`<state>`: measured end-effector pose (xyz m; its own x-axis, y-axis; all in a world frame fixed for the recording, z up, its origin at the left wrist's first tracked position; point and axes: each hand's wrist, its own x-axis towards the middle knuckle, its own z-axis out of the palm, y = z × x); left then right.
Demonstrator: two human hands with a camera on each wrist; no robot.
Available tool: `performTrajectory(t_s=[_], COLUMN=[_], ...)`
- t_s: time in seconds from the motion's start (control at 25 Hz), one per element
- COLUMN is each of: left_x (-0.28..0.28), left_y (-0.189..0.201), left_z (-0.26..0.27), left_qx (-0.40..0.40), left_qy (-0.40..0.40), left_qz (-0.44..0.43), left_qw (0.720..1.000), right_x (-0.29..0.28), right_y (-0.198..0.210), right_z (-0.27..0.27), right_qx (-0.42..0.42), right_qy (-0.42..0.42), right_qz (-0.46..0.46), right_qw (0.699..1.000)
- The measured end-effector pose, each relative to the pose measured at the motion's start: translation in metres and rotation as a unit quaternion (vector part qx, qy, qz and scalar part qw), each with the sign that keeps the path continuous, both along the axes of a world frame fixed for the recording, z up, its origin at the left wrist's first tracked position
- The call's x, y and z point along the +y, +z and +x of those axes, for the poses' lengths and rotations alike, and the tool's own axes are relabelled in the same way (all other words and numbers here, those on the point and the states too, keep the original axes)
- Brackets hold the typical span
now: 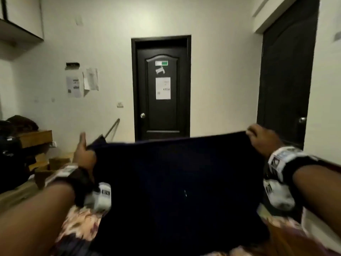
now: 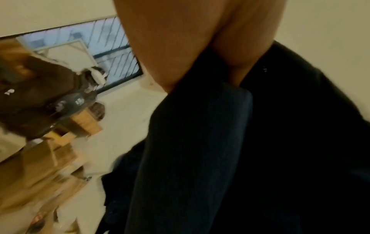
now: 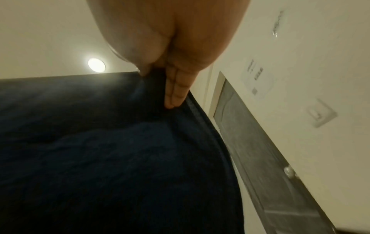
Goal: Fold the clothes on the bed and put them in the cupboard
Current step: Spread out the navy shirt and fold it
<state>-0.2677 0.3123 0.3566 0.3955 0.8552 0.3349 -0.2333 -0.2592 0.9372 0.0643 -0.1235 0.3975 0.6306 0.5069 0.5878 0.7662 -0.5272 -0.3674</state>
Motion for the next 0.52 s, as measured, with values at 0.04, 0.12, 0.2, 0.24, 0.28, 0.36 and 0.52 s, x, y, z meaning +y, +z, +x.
performTrajectory(t_s=[0.04,0.12,0.2,0.24,0.28,0.36,0.52], left_x=[-0.028,-0.053,-0.064,-0.056,-0.057,-0.064,-0.113], left_y=[0.044,0.12,0.162,0.16,0.152,0.116,-0.019], left_z=[-0.008,-0.018,-0.033,-0.043,-0.056,-0.076,-0.104], left_qx=[0.005,0.016,0.107,0.187,0.25,0.409,0.673], left_qy=[0.023,0.082,0.156,0.218,0.25,0.264,0.144], left_qz=[0.027,0.192,0.278,0.315,0.336,0.35,0.41], left_qw=[0.999,0.978,0.942,0.904,0.873,0.801,0.599], right_x=[0.002,0.002,-0.004,-0.007,-0.01,-0.012,-0.031], right_y=[0.054,0.113,0.114,0.106,0.091,0.045,-0.097], right_z=[-0.003,-0.008,-0.008,-0.009,-0.009,-0.006,-0.016], right_qx=[-0.046,-0.104,-0.117,-0.112,-0.095,-0.061,0.001], right_qy=[-0.012,-0.005,0.001,0.018,0.027,0.033,0.001], right_qz=[0.084,0.127,0.083,0.056,0.027,-0.011,-0.05], right_qw=[0.995,0.986,0.99,0.992,0.995,0.998,0.999])
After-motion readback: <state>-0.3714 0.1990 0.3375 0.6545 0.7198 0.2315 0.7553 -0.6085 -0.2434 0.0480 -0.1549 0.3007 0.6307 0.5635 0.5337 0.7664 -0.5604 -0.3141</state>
